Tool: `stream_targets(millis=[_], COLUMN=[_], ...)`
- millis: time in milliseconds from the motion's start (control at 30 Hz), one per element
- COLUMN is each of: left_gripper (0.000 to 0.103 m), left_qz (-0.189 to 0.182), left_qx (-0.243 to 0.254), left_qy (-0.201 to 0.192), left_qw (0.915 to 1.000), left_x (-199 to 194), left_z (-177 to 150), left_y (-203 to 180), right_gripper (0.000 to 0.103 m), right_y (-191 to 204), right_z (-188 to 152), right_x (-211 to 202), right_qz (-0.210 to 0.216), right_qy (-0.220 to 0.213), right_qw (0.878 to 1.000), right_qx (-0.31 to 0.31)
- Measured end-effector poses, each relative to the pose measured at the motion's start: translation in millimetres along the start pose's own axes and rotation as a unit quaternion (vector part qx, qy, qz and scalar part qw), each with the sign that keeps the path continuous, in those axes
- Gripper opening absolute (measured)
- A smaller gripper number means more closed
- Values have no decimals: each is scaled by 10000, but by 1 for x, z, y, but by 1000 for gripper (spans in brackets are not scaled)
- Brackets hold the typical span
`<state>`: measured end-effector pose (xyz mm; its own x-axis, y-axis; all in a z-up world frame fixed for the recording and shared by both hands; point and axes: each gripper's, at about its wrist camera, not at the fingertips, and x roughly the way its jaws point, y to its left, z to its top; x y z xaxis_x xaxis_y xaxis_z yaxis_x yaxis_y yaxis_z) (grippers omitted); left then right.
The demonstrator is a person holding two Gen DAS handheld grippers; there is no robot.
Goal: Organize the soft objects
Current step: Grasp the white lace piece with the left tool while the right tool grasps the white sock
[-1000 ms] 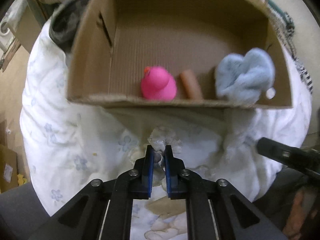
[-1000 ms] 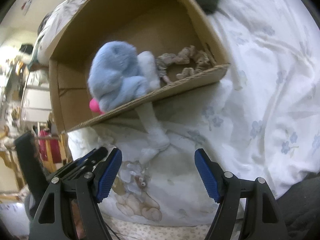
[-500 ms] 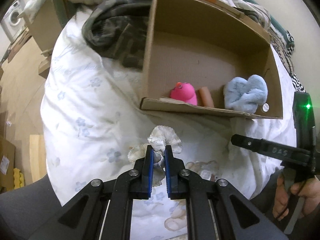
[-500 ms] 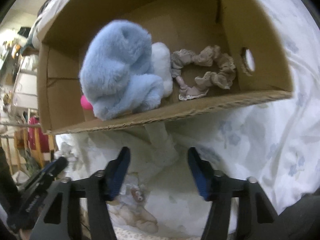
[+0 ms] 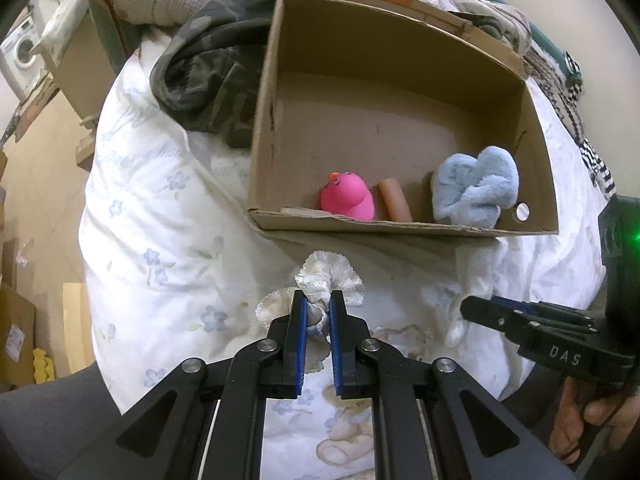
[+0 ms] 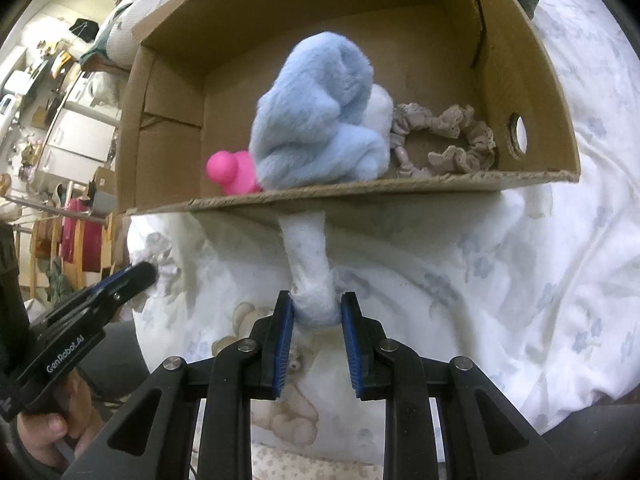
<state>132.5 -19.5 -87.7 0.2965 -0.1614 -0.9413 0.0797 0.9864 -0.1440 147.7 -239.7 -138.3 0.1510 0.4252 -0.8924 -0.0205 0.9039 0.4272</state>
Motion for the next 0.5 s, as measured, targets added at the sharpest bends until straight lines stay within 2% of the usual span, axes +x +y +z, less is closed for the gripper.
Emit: stream_targets(millis=[200,367,500], left_gripper=[10,10,10], left_qz=[29,24,17], left_qx=[100,283,346], left_qy=[-86,-436,-772], left_qw=[9999,9986,9964], left_x=[-6,-35,-63], left_z=[-2,-6,-1], left_y=[-10,-20,-21], right_gripper=[26,26,26], right_y=[16,35,38], right_z=[-4,-11,-12], right_x=[-1,-9,-37], right_qz=[154,364,557], right_qy=[11,-44,-208], right_qw=[9997,9987,9972], right_qx=[-188,-357,-447])
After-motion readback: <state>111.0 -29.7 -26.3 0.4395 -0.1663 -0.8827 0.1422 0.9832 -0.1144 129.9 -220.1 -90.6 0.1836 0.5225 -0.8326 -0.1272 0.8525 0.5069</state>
